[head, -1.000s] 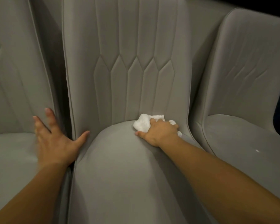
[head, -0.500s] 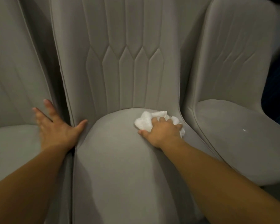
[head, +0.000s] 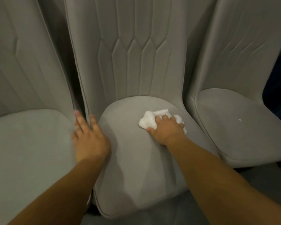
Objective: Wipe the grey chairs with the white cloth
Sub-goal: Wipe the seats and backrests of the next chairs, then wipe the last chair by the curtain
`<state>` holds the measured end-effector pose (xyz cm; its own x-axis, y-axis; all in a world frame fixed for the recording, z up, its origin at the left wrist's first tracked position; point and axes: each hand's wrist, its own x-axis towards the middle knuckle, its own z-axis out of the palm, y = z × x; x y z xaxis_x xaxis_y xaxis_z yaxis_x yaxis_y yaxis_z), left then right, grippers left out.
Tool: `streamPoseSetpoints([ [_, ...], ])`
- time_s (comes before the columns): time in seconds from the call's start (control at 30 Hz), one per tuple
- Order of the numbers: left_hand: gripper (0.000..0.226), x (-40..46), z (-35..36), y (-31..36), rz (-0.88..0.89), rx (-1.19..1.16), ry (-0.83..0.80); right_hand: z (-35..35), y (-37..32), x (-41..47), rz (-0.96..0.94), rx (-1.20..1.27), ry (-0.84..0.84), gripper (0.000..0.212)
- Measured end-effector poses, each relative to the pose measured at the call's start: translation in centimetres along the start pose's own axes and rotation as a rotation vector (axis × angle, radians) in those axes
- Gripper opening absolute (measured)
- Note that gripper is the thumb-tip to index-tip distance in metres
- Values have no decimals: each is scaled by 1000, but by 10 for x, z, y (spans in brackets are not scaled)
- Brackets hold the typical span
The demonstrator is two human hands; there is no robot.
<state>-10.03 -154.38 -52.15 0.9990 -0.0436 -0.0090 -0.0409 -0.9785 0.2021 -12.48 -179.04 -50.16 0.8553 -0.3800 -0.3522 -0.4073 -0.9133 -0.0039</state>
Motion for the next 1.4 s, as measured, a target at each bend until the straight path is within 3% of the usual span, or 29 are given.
streamPoseSetpoints([
  [0.07,77,-23,-9,14,279,-67,186,2,1,-13,15,4,-41,82],
  [0.1,75,-35,-14,21,422,-91,192,3,2,-20,16,2,-62,83],
  [0.17,69,-60,-22,31,601,3,38,6,2,-37,5,3,-95,81],
  [0.23,74,-88,-27,32,523,122,-150,4,6,-53,-6,-5,-139,80],
  [0.33,85,-127,-37,19,366,137,-224,-9,14,-78,-23,-43,-242,75],
  [0.43,88,-154,-61,-2,367,238,-272,-27,25,-117,12,58,-332,66],
  [0.6,89,-172,-135,-27,370,323,-270,-52,54,-179,61,38,-370,70],
  [0.77,91,-170,-216,-20,443,405,-283,-120,70,-225,101,104,-287,69],
  [1.07,90,-157,-290,83,566,409,-290,-232,108,-228,110,127,-163,65],
  [1.27,90,-154,-279,182,611,423,-283,-259,185,-181,119,93,-130,68],
  [1.4,92,-127,-253,259,524,427,-275,-271,256,-126,60,93,-130,71],
])
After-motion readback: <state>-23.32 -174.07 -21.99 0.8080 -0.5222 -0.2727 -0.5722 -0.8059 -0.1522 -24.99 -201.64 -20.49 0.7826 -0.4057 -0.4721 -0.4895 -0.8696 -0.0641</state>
